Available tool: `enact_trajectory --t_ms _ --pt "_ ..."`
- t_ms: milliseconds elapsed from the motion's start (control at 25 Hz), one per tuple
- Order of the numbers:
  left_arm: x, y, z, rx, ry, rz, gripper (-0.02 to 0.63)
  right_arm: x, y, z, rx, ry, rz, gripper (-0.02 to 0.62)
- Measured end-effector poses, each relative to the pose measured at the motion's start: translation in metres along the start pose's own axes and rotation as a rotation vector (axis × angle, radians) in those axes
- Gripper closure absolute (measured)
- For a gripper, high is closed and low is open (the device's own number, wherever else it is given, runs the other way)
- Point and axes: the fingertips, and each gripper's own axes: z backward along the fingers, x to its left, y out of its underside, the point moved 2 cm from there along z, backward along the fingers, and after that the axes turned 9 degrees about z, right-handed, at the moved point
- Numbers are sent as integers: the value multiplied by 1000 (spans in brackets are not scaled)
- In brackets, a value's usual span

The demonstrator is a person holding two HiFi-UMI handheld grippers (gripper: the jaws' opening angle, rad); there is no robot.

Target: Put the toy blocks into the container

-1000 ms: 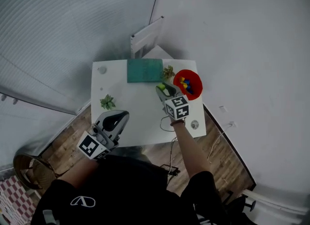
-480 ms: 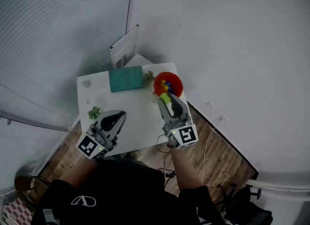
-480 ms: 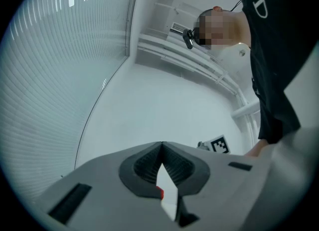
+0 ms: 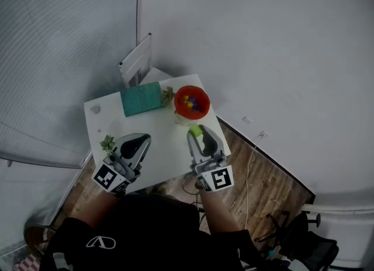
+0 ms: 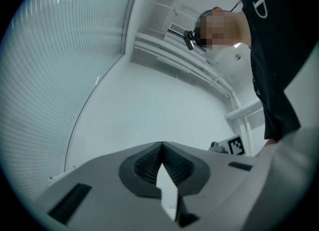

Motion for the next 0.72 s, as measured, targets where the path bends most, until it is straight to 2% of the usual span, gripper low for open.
enact_trajectory --t_ms 360,720 --pt "5 3 -2 14 -6 11 601 -28 15 -16 19 35 11 459" --pt "10 4 5 23 -30 3 601 -91 65 -64 96 86 48 459"
